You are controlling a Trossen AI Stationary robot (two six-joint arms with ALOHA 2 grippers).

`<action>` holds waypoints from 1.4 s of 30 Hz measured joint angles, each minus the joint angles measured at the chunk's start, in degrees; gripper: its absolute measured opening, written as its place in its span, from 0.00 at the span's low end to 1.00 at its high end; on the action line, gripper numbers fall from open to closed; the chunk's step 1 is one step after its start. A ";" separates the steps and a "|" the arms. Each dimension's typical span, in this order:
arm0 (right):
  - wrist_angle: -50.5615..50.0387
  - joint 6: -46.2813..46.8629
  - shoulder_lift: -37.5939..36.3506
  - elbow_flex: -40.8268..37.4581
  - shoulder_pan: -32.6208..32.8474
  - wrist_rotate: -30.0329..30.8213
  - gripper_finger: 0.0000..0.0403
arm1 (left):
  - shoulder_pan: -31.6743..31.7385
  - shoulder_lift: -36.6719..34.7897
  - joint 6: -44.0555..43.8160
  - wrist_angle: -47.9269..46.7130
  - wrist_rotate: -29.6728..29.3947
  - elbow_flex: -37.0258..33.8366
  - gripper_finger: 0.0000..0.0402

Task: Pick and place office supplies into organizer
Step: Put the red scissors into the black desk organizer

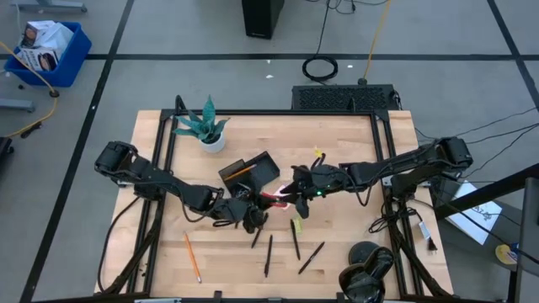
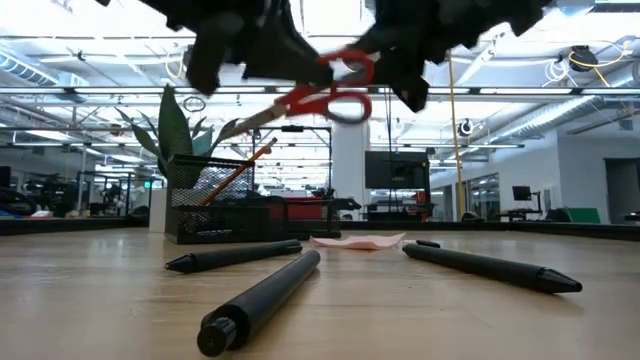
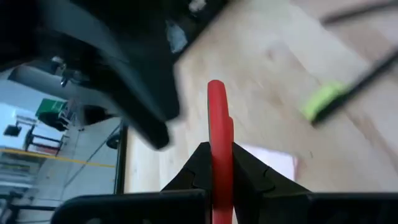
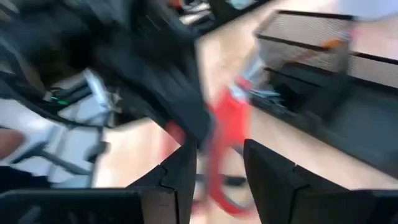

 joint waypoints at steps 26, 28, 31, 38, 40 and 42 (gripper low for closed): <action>32.70 -0.38 -3.94 -23.24 1.03 10.24 0.29 | 8.43 -33.48 -23.95 -18.34 4.86 0.00 0.05; 33.39 -1.59 -3.94 -23.24 1.14 10.22 0.29 | 9.81 -33.68 -24.93 -18.64 6.31 0.00 0.07; 34.23 -3.20 -3.94 -23.24 1.38 10.11 0.29 | 11.71 -33.99 -25.18 -19.26 9.79 -0.42 0.08; 43.06 -11.23 -3.48 -23.24 1.78 7.30 0.30 | 17.94 -35.67 -29.83 -3.14 24.68 -9.52 0.04; 45.69 -15.48 -3.46 -23.24 1.83 7.26 0.31 | 19.23 -37.05 -31.42 3.27 27.73 -13.11 0.06; 47.44 -18.79 -3.48 -23.18 1.75 7.27 0.31 | 20.07 -38.61 -32.15 9.33 29.58 -17.03 0.09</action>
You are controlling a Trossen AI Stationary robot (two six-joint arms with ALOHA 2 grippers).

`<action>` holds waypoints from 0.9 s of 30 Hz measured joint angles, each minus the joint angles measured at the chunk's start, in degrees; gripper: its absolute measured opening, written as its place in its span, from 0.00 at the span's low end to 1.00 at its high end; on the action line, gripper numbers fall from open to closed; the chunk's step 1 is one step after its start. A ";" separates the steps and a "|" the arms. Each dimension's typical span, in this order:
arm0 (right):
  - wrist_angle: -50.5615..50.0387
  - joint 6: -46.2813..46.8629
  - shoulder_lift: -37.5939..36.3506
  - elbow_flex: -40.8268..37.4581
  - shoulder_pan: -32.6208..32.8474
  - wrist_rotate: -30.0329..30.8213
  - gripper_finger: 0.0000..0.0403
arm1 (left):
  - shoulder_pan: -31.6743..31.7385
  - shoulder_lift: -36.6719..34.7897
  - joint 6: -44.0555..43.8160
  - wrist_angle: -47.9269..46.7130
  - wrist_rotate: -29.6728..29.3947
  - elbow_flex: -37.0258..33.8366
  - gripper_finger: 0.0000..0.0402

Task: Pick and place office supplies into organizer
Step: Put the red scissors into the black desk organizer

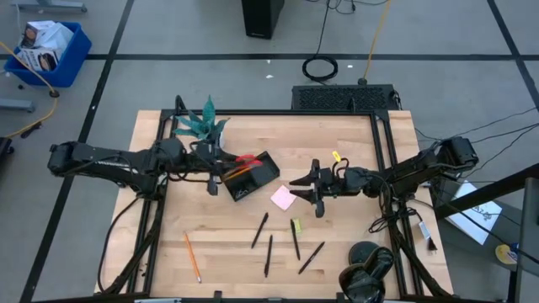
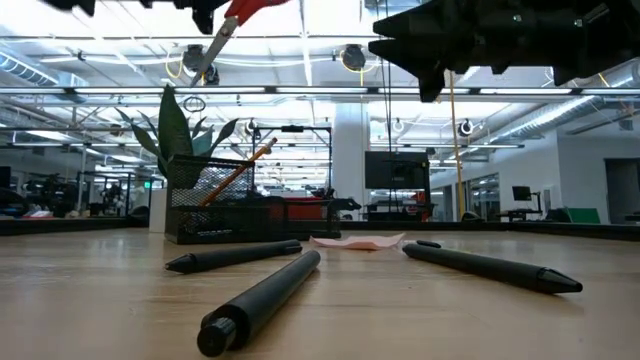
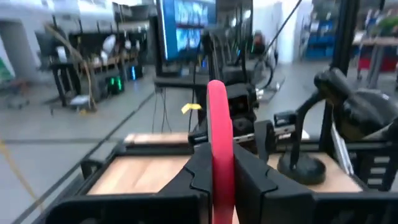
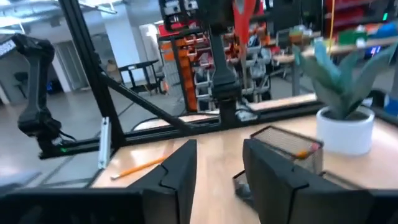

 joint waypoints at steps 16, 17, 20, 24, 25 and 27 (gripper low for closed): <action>3.17 -6.85 0.66 0.00 0.00 0.17 0.29 | 2.00 -8.00 3.57 42.99 -2.55 -30.96 0.13; 3.14 -6.85 0.66 0.00 0.00 0.17 0.28 | 2.61 -8.04 3.50 43.79 -2.69 -31.54 0.14; 3.14 -6.87 0.66 0.00 0.00 0.17 0.28 | 4.38 -7.94 1.96 43.31 -0.98 -32.53 0.11; 3.14 -6.87 0.66 0.00 0.00 0.21 0.28 | 6.09 -7.97 1.22 43.72 0.51 -32.59 0.05; 3.14 -6.87 0.66 0.00 0.00 0.22 0.28 | 6.56 -7.93 0.96 43.56 0.50 -32.59 0.04; 3.14 -6.87 0.66 0.00 0.00 0.17 0.28 | 7.50 -7.93 -0.49 43.67 0.52 -32.59 0.04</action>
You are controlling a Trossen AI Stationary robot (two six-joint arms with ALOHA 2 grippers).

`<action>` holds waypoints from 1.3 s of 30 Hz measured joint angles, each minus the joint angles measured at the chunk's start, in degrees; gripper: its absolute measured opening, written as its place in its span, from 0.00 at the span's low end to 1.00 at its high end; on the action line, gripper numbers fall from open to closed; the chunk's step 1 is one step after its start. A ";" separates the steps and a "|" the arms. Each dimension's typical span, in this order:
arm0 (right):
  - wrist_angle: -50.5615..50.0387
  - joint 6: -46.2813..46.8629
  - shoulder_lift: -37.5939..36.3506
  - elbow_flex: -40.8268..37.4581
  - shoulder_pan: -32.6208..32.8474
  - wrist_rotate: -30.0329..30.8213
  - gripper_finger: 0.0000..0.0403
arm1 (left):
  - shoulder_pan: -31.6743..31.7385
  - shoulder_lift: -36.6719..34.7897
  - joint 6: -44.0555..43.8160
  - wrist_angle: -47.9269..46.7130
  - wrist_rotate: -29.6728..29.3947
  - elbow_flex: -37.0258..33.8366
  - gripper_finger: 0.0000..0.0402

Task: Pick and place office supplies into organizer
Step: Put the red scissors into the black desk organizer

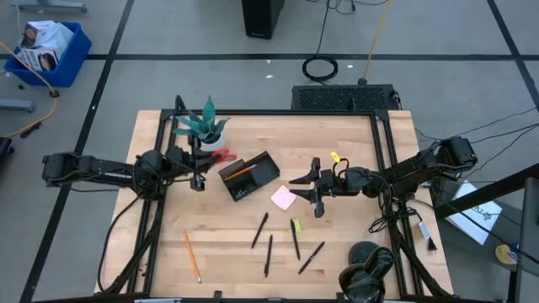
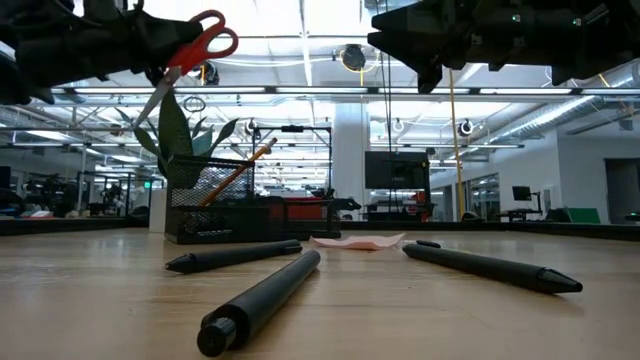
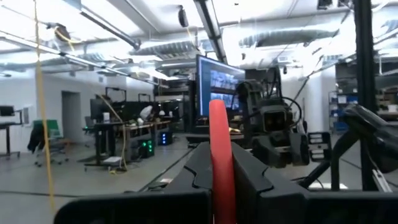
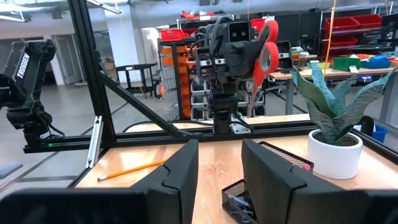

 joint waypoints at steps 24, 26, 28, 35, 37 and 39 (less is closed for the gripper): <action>5.42 -10.07 25.32 22.55 -10.75 -3.02 0.42 | 3.60 11.53 -7.51 9.51 7.01 1.70 0.10; 5.40 -9.34 25.83 23.61 -11.76 -3.07 0.46 | 3.59 11.73 -7.52 9.94 7.91 1.70 0.07; 5.56 -7.72 25.81 24.00 -12.73 -3.14 0.50 | 3.57 11.74 -7.49 9.89 8.10 1.70 0.04; 2.92 -0.76 25.83 26.33 -16.12 -10.52 0.55 | 3.54 11.74 -7.32 9.77 8.57 1.68 0.08; 0.40 -1.12 25.83 28.12 -16.17 -10.69 0.55 | 3.54 11.74 -7.48 9.75 8.57 1.68 0.10; -1.23 -1.30 25.83 29.88 -15.88 -11.25 0.55 | 3.54 11.74 -7.68 9.75 8.55 1.68 0.08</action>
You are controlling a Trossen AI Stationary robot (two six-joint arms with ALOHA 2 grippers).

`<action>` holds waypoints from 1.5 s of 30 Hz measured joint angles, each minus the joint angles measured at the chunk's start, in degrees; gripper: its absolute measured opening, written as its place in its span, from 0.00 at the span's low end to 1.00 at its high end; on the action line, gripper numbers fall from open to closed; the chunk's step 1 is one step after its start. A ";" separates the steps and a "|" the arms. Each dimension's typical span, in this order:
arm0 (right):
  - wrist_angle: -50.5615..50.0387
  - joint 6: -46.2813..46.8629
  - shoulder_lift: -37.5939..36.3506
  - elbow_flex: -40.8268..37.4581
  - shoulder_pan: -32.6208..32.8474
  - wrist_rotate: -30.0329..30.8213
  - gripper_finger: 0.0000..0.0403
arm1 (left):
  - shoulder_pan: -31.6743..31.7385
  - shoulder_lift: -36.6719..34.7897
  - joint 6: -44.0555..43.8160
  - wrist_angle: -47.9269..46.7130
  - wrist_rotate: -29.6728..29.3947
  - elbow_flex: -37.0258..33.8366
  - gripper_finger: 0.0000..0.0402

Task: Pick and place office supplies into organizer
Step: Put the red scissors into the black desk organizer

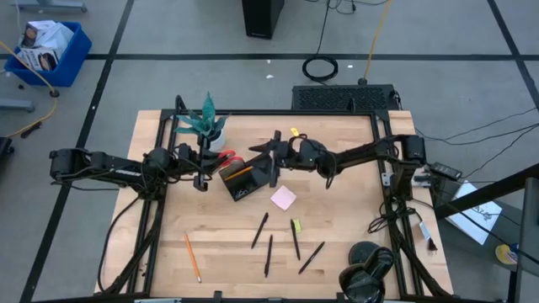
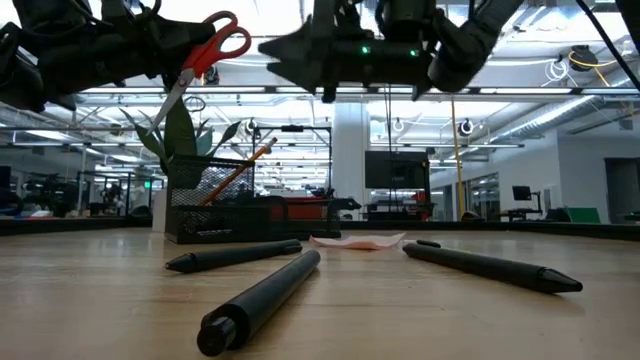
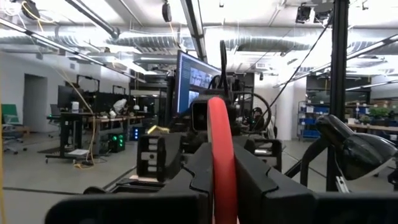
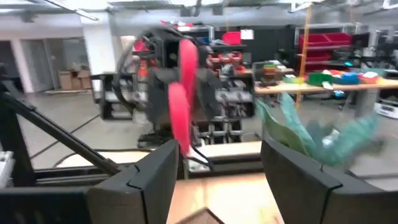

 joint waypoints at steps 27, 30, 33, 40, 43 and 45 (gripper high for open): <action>-7.94 3.50 9.38 15.07 0.84 -7.26 0.52 | -0.06 0.02 -0.04 -0.17 0.36 -0.04 0.08; -8.23 3.07 10.93 16.57 0.79 -7.30 0.49 | -0.07 0.02 -0.51 -0.17 0.36 -0.07 0.10; -8.62 3.29 10.48 16.19 0.51 -7.62 0.46 | -0.04 0.02 -0.38 -0.15 0.36 -0.07 0.07; -8.75 3.08 9.47 15.78 0.24 -11.51 0.42 | -0.08 0.02 0.17 -0.14 0.67 -0.07 0.06; -8.64 2.62 8.71 15.78 -0.13 -11.60 0.38 | -0.04 0.02 -0.20 -0.60 0.58 -0.07 0.11; -8.56 2.08 8.36 15.81 -0.23 -11.61 0.35 | -0.04 0.02 -0.59 -0.65 0.58 -0.07 0.12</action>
